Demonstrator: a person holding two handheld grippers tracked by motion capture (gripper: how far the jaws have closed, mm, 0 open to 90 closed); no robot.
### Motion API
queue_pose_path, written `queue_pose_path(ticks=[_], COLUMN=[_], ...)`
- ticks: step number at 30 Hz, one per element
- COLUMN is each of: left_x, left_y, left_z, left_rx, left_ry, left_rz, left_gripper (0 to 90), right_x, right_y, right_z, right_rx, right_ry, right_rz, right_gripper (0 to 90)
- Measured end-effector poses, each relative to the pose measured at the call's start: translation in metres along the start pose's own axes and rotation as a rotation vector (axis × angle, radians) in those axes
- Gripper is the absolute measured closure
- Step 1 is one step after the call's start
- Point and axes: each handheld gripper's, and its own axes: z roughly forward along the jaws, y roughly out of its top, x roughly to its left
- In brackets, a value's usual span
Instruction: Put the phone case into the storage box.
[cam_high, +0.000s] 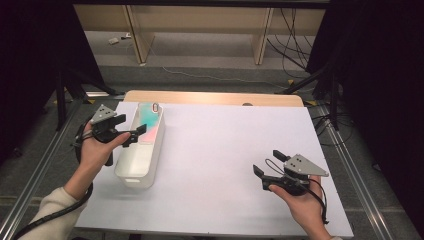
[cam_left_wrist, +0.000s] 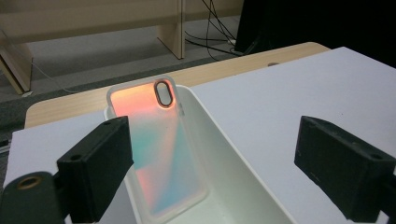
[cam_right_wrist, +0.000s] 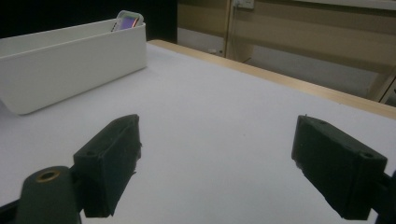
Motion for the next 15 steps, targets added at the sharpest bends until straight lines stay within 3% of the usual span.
queue_pose_path(ticks=[15], left_x=[-0.018], left_y=[-0.015], left_z=[-0.014], left_rx=[-0.021], left_ry=[-0.048], left_rz=[0.01], left_gripper=[10.7], right_x=[0.0], right_y=[0.0], right_z=[0.0], right_rx=[0.001], right_ry=[0.0], right_rz=[-0.001], right_gripper=[16.7])
